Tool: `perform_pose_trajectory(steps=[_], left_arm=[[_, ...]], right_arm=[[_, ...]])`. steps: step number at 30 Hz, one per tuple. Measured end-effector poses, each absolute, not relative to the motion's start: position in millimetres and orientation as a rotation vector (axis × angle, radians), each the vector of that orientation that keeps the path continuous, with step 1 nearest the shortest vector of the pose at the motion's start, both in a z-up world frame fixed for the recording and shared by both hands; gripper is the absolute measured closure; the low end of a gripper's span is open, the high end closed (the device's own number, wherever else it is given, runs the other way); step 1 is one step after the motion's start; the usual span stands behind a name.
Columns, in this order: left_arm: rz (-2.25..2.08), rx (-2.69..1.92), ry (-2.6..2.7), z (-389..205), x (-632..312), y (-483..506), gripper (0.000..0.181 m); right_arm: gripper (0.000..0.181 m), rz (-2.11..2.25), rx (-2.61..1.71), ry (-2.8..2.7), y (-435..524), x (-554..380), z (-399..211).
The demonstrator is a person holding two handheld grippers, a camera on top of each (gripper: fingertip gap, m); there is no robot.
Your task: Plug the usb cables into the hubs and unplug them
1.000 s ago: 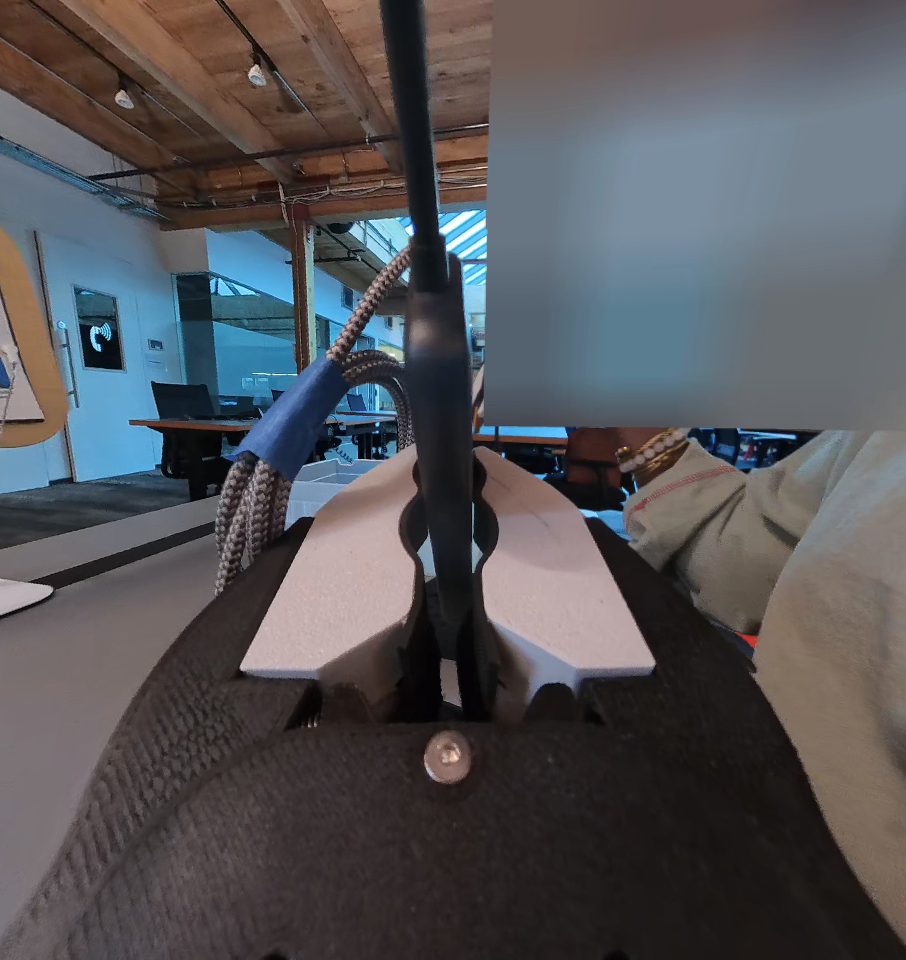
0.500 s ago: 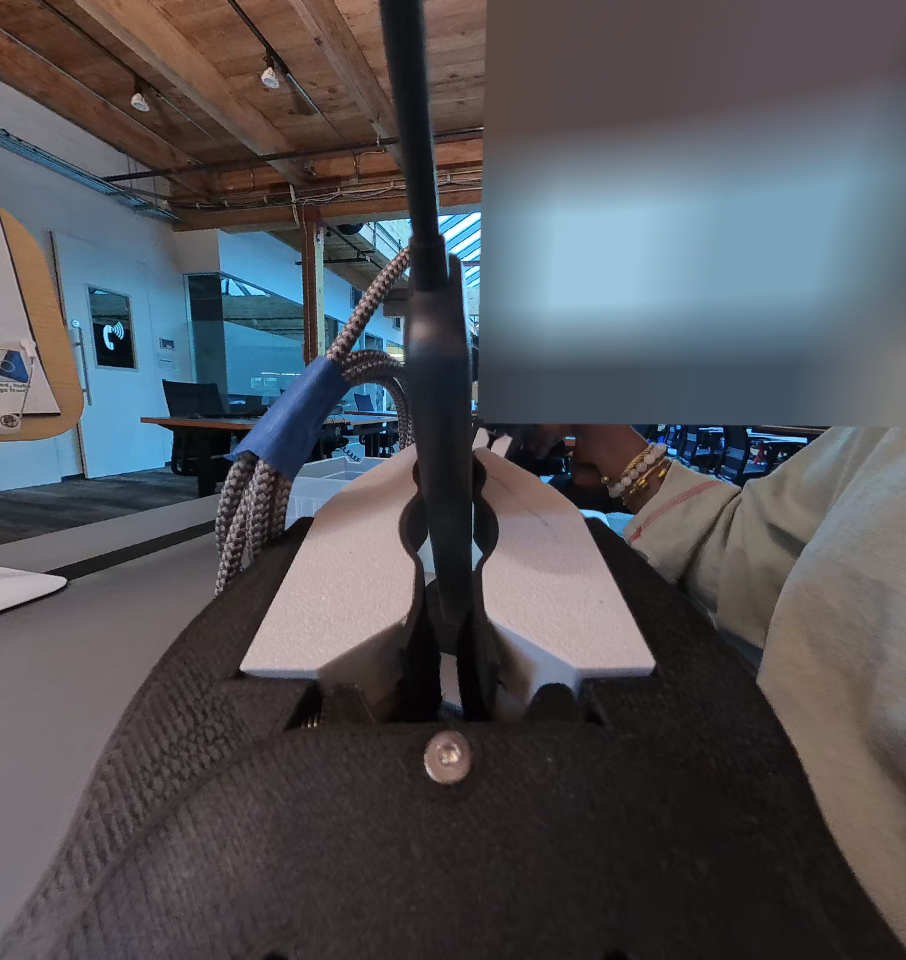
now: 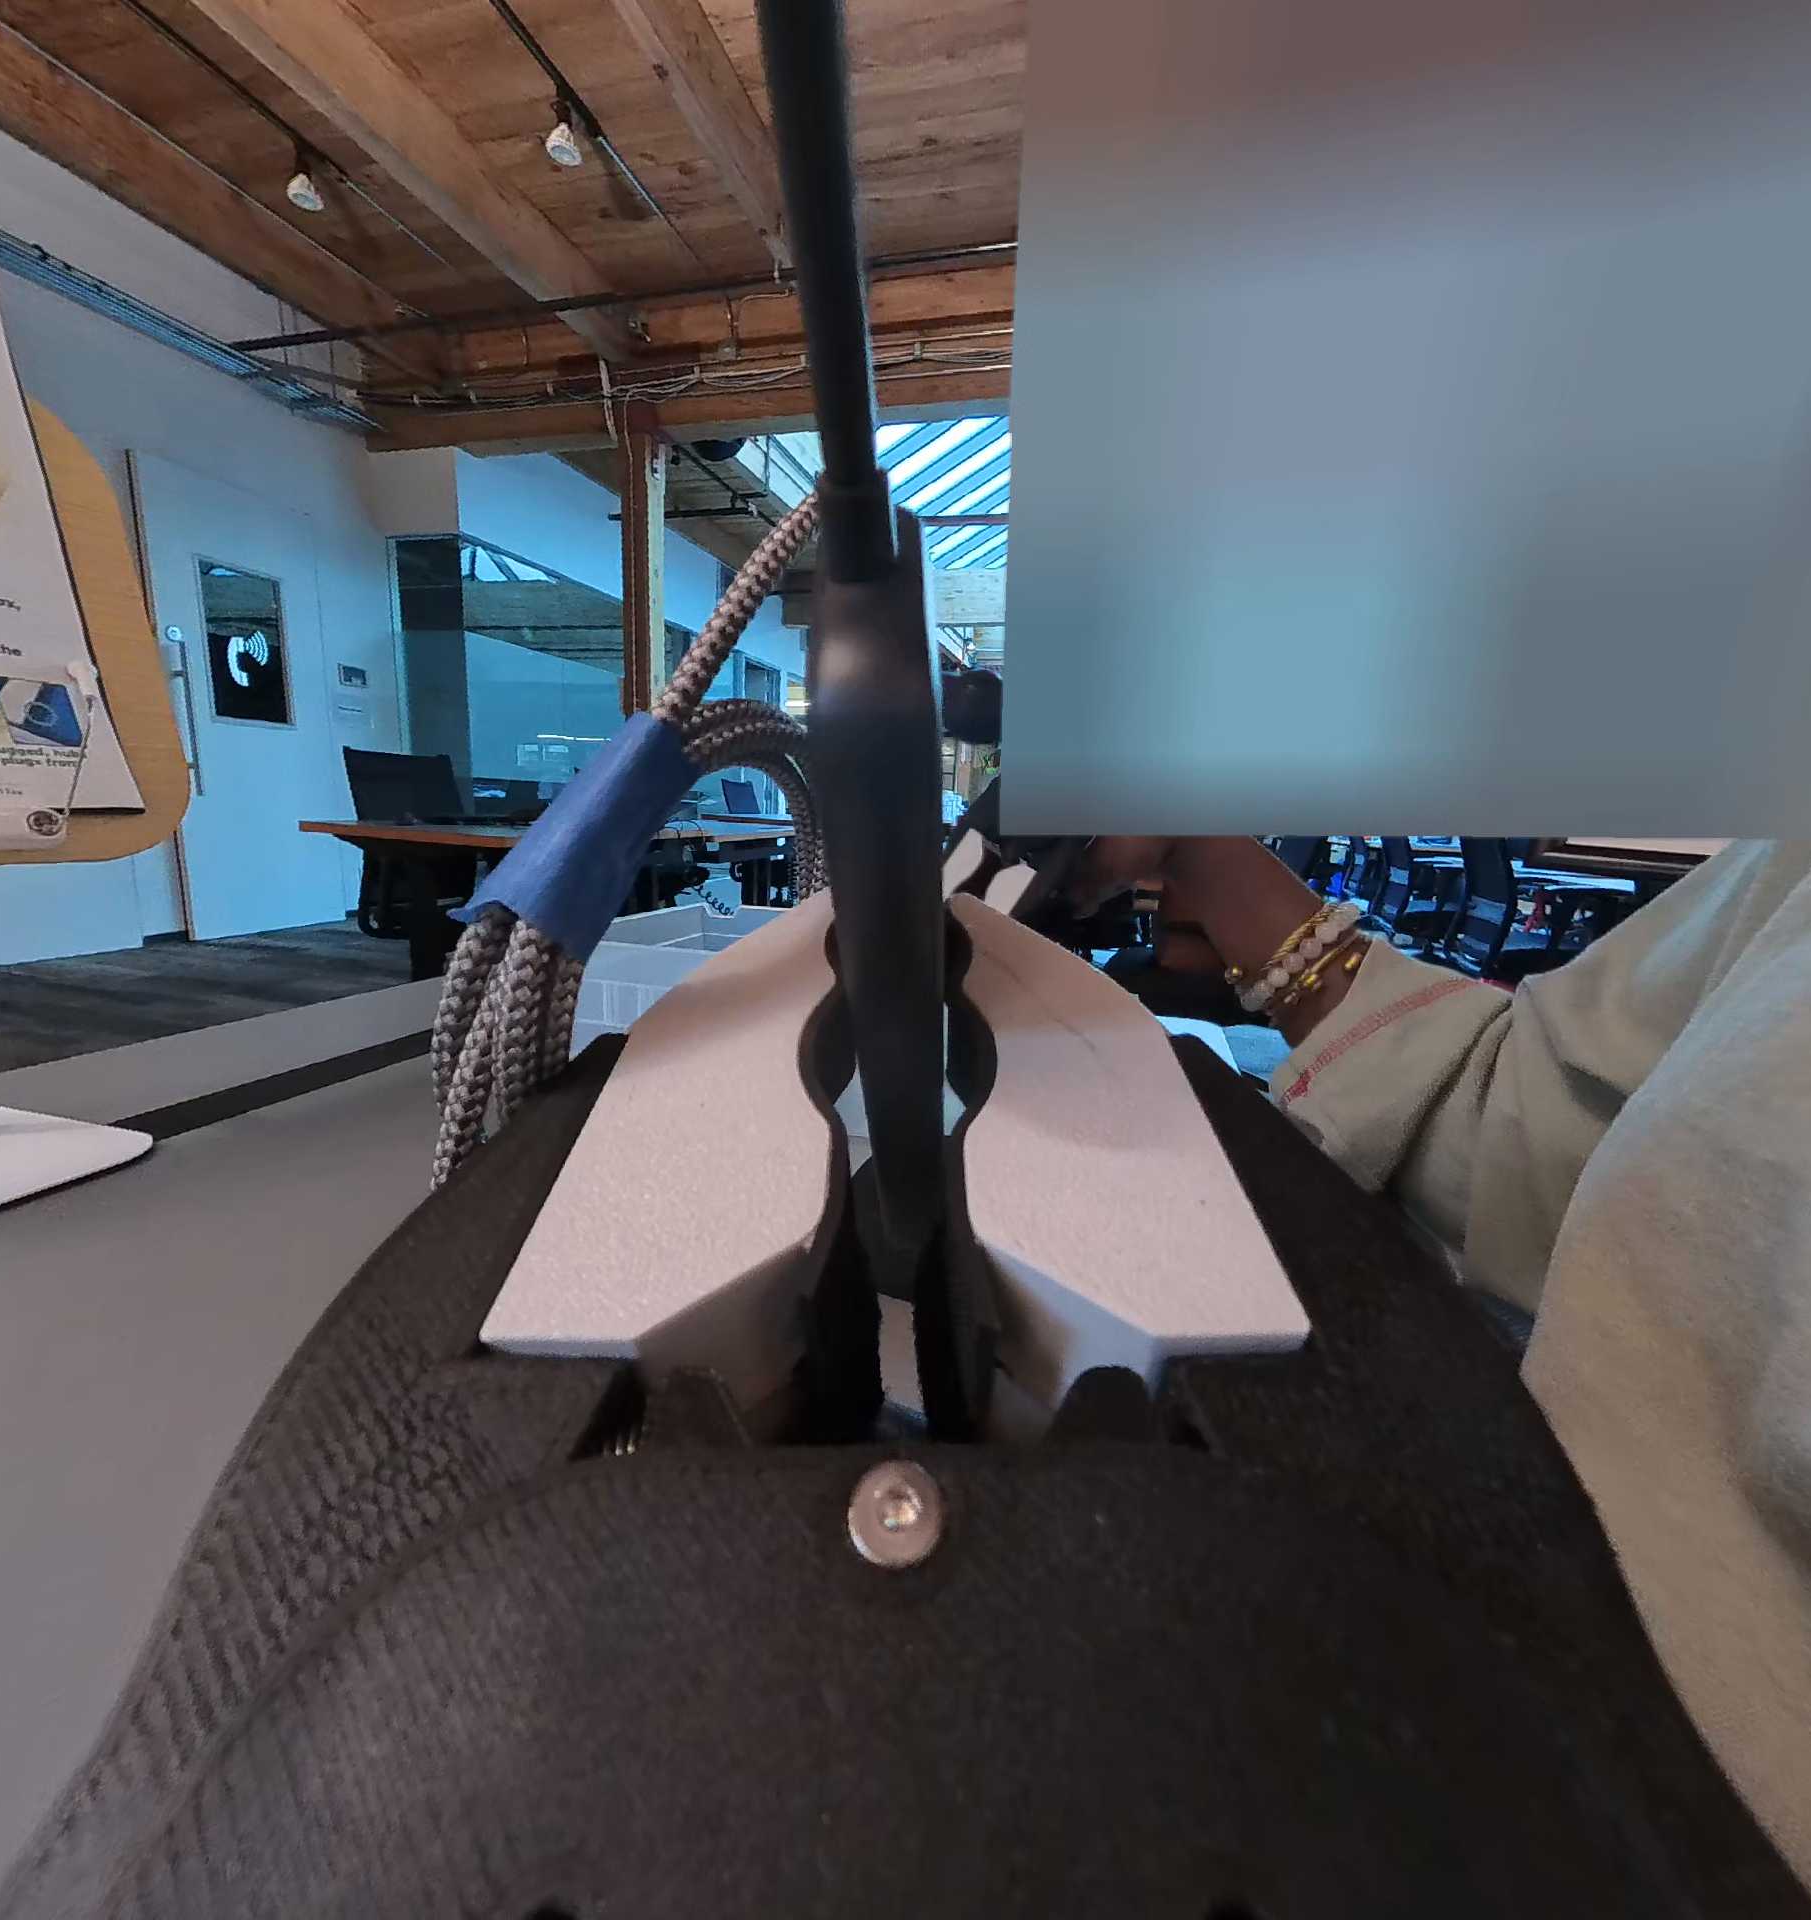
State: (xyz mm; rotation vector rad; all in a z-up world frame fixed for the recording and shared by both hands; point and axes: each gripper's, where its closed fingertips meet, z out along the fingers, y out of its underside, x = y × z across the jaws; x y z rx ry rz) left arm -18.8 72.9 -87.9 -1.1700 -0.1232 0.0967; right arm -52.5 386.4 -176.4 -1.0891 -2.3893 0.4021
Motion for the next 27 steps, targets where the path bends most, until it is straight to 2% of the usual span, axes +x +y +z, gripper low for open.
perform_pose_trajectory(steps=[5, 8, 10, 13, 17, 20, 24, 27], left_arm=[[0.103, -1.172, -0.126, -88, -19, 73, 0.169], [0.101, -1.185, -0.129, -90, -20, 74, 0.169], [0.096, -1.203, -0.134, -93, -21, 76, 0.168], [0.105, -1.244, -0.131, -98, -21, 80, 0.169], [0.126, -1.298, -0.101, -105, -17, 87, 0.169], [0.120, -1.312, -0.067, -106, -12, 89, 0.169], [0.106, -1.301, -0.031, -104, -5, 89, 0.169], [0.082, -1.294, -0.017, -103, -2, 89, 0.169]], right_arm=[[0.135, 0.553, -1.111, -2.337, 382, -67, -181], [0.134, 0.541, -1.161, -2.226, 389, -75, -175], [0.136, 0.639, -1.114, -2.052, 382, -83, -149], [0.145, 1.023, -0.913, -1.809, 331, -79, -88], [0.157, 1.699, -0.376, -1.784, 202, -20, -34], [0.162, 1.931, -0.171, -1.933, 133, 11, -45], [0.159, 2.026, -0.323, -2.057, 92, -3, -78], [0.168, 2.192, -0.281, -1.990, 75, 1, -75]])
